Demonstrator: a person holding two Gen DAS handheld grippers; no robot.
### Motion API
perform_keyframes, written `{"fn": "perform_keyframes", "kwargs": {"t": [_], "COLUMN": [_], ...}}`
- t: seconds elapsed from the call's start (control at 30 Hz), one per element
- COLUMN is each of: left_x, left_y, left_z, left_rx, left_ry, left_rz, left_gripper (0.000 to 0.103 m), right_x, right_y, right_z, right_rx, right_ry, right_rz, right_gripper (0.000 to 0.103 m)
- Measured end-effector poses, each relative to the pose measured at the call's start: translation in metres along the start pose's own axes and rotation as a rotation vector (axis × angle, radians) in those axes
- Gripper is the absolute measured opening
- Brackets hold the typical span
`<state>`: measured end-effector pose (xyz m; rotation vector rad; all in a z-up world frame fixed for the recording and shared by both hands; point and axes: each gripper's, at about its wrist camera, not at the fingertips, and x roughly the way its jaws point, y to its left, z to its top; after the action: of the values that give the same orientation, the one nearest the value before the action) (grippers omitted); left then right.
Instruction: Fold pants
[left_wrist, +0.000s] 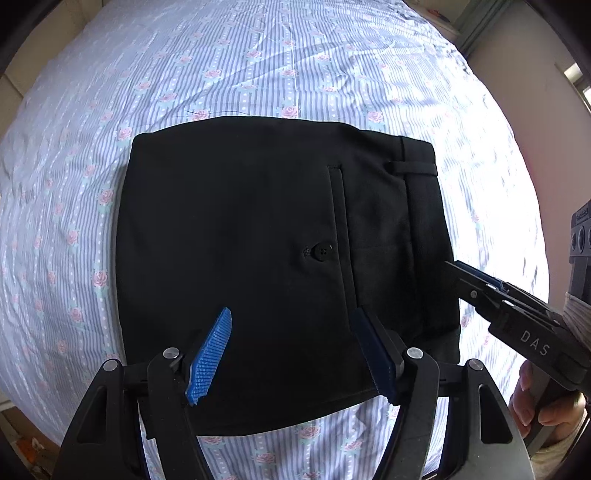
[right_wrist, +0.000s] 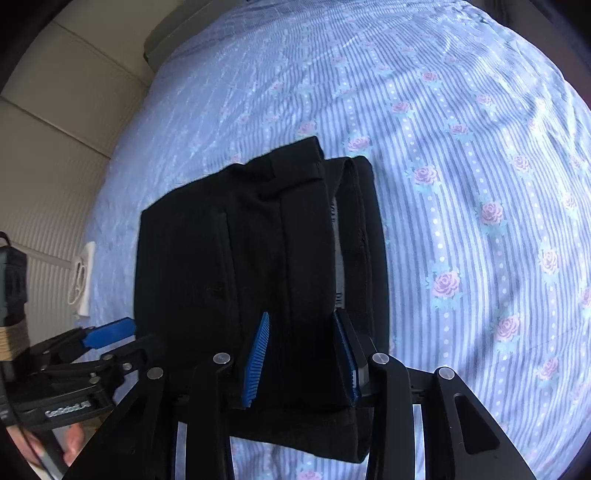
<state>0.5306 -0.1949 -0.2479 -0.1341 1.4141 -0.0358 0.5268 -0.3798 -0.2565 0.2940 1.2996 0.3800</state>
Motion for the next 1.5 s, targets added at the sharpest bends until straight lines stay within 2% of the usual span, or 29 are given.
{"fn": "perform_keyframes", "kwargs": {"t": [0.1,0.27,0.33,0.43,0.47,0.5,0.53,0.57,0.63,0.73,0.83,1.07,1.17,1.23,1.37,1.5], "left_x": [0.000,-0.004,-0.006,-0.009,-0.009,-0.009,-0.009,-0.009,-0.009,-0.010,-0.010,-0.011,-0.011,-0.014,-0.025,-0.044], "left_y": [-0.001,-0.004,-0.006,-0.008,-0.009,-0.010,-0.010,-0.009,-0.009,-0.009,-0.010,-0.015,-0.012,-0.009,-0.002,0.006], "left_z": [0.001,0.000,-0.002,-0.003,-0.004,-0.004,-0.004,-0.004,-0.004,-0.005,-0.006,-0.008,-0.009,-0.012,-0.022,-0.040], "left_rx": [-0.004,0.002,0.005,0.016,0.019,0.020,0.019,0.016,0.010,0.009,0.019,0.024,0.021,0.011,-0.013,-0.020], "left_ry": [0.011,0.011,0.013,0.014,0.015,0.016,0.017,0.019,0.024,0.025,0.026,0.038,0.036,0.029,0.013,-0.016], "left_rz": [-0.003,-0.008,-0.009,-0.002,0.001,0.005,0.008,0.009,0.011,0.016,0.023,0.032,0.041,0.044,0.029,0.031], "left_gripper": [0.069,0.069,0.069,0.069,0.069,0.069,0.069,0.069,0.069,0.069,0.069,0.070,0.073,0.073,0.073,0.075], "right_x": [0.002,0.017,0.032,0.037,0.033,0.029,0.025,0.026,0.028,0.012,-0.010,0.016,0.017,0.014,-0.016,-0.061], "right_y": [-0.002,-0.017,-0.029,-0.033,-0.031,-0.028,-0.023,-0.020,-0.019,-0.019,-0.020,-0.039,-0.039,-0.042,-0.054,-0.057], "right_z": [0.002,0.012,0.014,0.014,0.013,0.012,0.013,0.015,0.018,0.015,0.007,0.002,0.001,-0.004,-0.024,-0.057], "right_rx": [-0.004,0.056,0.103,0.121,0.113,0.092,0.061,0.043,0.068,0.115,0.124,0.115,0.118,0.127,0.170,0.248], "right_ry": [0.025,0.060,0.114,0.113,0.105,0.093,0.080,0.079,0.092,0.036,-0.029,0.018,0.013,0.013,-0.027,-0.098], "right_rz": [0.017,0.106,0.096,0.116,0.133,0.142,0.108,0.058,0.003,0.028,0.014,-0.090,-0.125,-0.168,-0.199,-0.160], "right_gripper": [0.038,0.038,0.038,0.037,0.036,0.028,0.013,0.009,0.008,0.005,0.004,0.005,0.015,0.050,0.053,0.068]}}
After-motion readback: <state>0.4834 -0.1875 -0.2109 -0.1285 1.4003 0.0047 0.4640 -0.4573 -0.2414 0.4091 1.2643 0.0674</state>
